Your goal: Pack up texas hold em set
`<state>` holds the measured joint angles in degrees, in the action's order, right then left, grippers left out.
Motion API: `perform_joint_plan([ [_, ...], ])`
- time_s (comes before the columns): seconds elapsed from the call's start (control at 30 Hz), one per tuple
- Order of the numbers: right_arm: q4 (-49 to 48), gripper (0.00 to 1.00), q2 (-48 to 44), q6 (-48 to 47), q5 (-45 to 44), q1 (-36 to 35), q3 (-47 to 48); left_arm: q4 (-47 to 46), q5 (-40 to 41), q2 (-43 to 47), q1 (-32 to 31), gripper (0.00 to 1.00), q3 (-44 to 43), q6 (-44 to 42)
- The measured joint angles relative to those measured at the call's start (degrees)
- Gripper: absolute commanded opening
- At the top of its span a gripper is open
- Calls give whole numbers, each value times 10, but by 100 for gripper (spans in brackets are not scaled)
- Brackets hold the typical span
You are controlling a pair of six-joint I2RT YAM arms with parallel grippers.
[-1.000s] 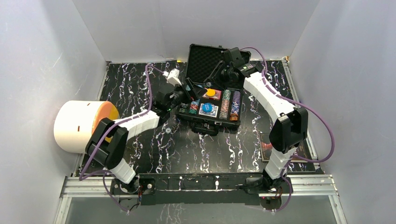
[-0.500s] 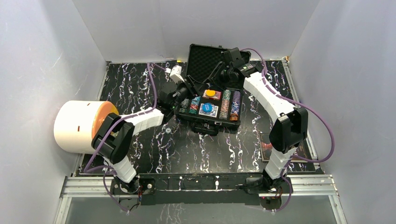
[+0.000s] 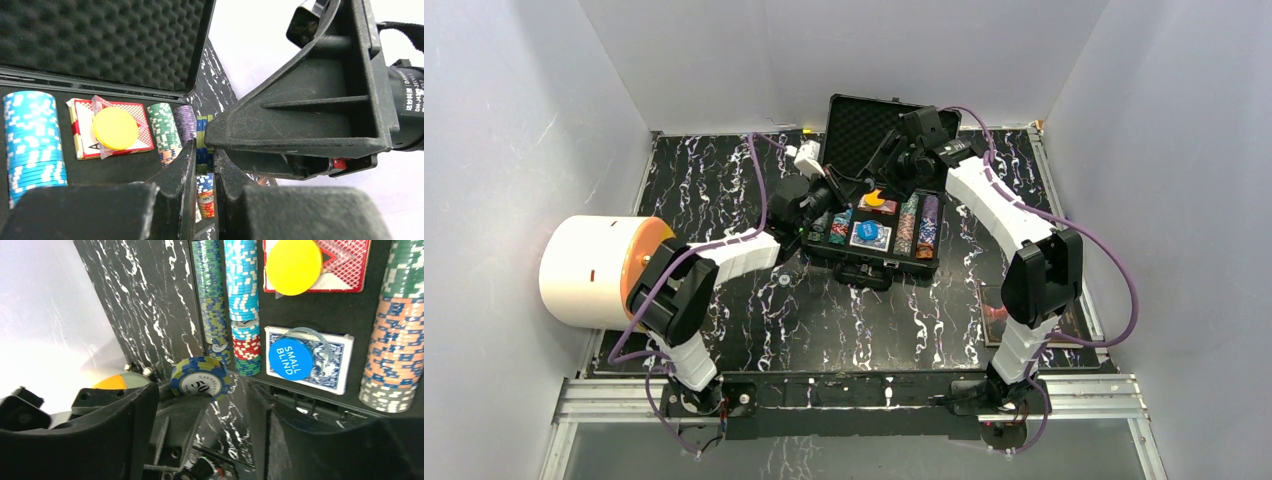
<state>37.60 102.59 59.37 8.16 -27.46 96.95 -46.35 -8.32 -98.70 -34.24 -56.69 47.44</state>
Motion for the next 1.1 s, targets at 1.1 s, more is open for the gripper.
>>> perform_joint_plan([
  [1.1, -48, 84, -135, -97, 44, 142, -135, 794, -292, 25, 116, 0, -172, -919],
])
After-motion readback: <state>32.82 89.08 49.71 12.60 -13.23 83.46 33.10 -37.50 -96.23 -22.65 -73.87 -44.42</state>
